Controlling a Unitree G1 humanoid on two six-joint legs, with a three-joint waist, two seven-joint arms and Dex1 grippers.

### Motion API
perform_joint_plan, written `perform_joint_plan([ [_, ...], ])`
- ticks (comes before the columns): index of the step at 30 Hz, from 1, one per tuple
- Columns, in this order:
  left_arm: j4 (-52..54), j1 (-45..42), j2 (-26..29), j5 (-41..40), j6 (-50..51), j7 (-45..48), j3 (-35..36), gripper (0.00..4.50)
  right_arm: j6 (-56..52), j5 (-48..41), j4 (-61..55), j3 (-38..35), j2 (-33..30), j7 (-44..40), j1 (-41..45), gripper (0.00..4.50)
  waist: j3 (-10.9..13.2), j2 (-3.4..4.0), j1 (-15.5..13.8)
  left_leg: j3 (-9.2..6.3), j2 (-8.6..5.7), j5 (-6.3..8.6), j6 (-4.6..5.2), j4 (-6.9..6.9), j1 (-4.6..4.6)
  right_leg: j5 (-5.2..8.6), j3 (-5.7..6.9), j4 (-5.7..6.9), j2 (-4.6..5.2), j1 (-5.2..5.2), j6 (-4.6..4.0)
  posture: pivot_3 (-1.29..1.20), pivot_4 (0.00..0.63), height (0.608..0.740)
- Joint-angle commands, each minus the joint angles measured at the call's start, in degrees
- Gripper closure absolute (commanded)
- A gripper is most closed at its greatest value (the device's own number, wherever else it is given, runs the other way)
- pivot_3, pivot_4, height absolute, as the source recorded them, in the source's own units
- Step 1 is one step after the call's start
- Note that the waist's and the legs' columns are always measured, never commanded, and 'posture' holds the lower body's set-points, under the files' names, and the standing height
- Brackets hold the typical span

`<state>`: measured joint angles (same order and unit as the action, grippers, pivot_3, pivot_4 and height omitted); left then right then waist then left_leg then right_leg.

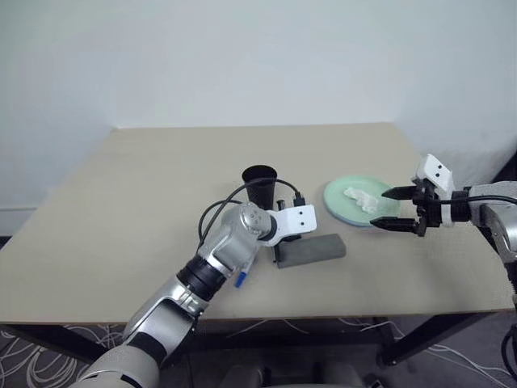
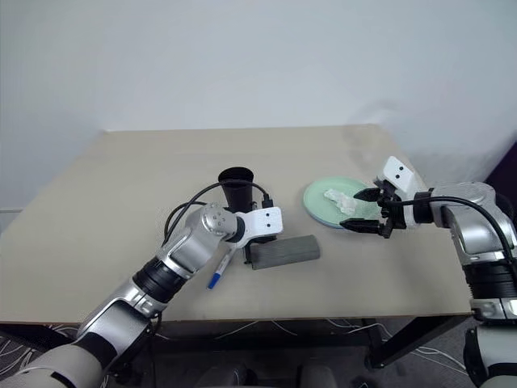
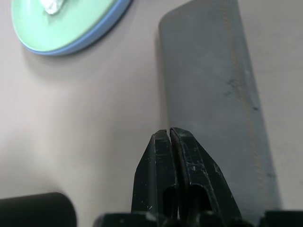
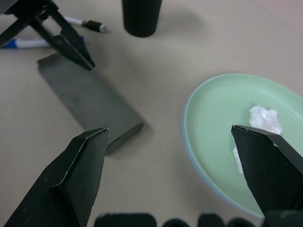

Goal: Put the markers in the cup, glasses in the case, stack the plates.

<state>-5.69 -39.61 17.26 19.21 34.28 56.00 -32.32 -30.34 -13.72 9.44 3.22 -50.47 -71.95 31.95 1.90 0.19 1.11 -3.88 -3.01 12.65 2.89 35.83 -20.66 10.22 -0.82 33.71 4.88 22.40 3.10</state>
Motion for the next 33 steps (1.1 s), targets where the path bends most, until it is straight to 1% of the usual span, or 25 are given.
perform_joint_plan([
  [1, 3.82, 0.04, 0.93, -0.46, 1.4, -0.25, 0.75, 4.45, 1.03, -1.06, -1.39, -1.12, -0.7, -0.79, 1.04, 0.0, 0.0, 0.0, -0.01, 0.0, 0.01, 0.0, -0.01, 0.0, 0.0, 0.0, 0.0, 0.01, 0.0, 0.0, 0.0, 0.0, 0.0, 0.732],
  [4, 6.33, 0.51, 1.82, -1.46, 3.29, -0.49, 2.58, 4.45, 1.06, -1.13, -1.18, -1.28, -0.81, -1.08, 1.39, 0.0, 0.0, -0.01, -0.03, 0.01, 0.01, 0.03, -0.05, 0.03, 0.0, 0.0, 0.01, 0.02, -0.01, 0.0, -0.01, 0.0, 0.0, 0.732],
  [8, 9.87, 0.88, 3.21, -4.2, 8.8, -0.73, 6.31, 4.45, 1.22, -1.18, -1.15, -1.36, -0.94, -1.08, 1.21, 0.0, 0.01, -0.01, -0.02, -0.02, 0.01, 0.02, -0.03, 0.03, -0.02, 0.0, 0.0, 0.0, 0.0, 0.02, -0.01, 0.0, 0.0, 0.732],
  [11, 11.63, 0.98, 4.87, -5.96, 15.07, -1.23, 9.17, 4.45, 1.43, -0.91, -0.88, -1.23, -0.93, -0.83, 1.01, 0.0, 0.01, -0.01, -0.01, -0.02, 0.01, 0.01, -0.02, 0.0, 0.0, 0.01, 0.01, 0.0, 0.0, 0.02, 0.0, 0.0, 0.0, 0.732],
  [15, 11.63, -0.41, 5.26, -8.11, 26.06, -3.13, 11.68, 4.45, 1.5, -0.59, -0.37, -0.83, -0.62, -0.62, 1.5, 0.0, 0.01, -0.01, -0.01, -0.02, 0.0, 0.01, -0.01, 0.01, 0.0, 0.01, 0.02, 0.01, -0.01, 0.01, 0.0, 0.0, 0.0, 0.732],
  [19, 10.6, -3.24, 4.85, -9.29, 36.87, -6.15, 11.36, 4.45, 1.85, 0.14, 0.91, -0.05, 0.09, -0.05, 2.86, 0.0, 0.03, -0.04, -0.05, -0.02, -0.02, 0.01, -0.01, 0.04, 0.0, 0.0, 0.02, 0.01, -0.01, -0.01, 0.0, 0.0, 0.0, 0.732],
  [22, 10.06, -5.81, 5.53, -9.81, 44.57, -8.57, 7.71, 4.45, 1.82, 0.36, 1.06, 0.32, 0.71, 0.33, 3.4, 0.0, 0.04, -0.08, -0.03, -0.03, -0.03, 0.01, -0.02, 0.05, -0.02, 0.0, 0.03, 0.01, -0.01, 0.0, 0.01, 0.0, 0.0, 0.732],
  [24, 10.78, -6.54, 5.38, -11.3, 47.87, -9.66, 6.79, 4.45, 1.76, 0.33, 0.99, 0.42, 0.97, 0.51, 3.48, 0.0, 0.03, -0.06, 0.01, -0.03, -0.03, 0.03, -0.05, 0.02, 0.0, 0.01, 0.04, -0.01, -0.02, -0.01, 0.02, 0.0, 0.0, 0.732],
  [29, 11.79, -7.04, 3.54, -15.39, 54.25, -13.56, 7.02, 4.45, 1.99, 0.46, 1.05, 0.82, 1.61, 0.98, 3.26, 0.0, 0.04, -0.07, 0.02, -0.09, -0.02, 0.03, -0.06, -0.03, -0.02, 0.01, 0.03, -0.01, -0.01, 0.03, 0.02, 0.0, 0.0, 0.732],
  [33, 12.48, -7.53, 3.72, -18.31, 57.56, -16.63, 6.74, 4.45, 2.06, 0.61, 1.55, 1.24, 2.05, 1.27, 3.69, 0.0, 0.04, -0.07, 0.04, -0.15, -0.02, 0.11, -0.2, -0.03, 0.0, 0.01, 0.01, 0.01, -0.01, 0.02, 0.02, 0.0, 0.0, 0.732],
])
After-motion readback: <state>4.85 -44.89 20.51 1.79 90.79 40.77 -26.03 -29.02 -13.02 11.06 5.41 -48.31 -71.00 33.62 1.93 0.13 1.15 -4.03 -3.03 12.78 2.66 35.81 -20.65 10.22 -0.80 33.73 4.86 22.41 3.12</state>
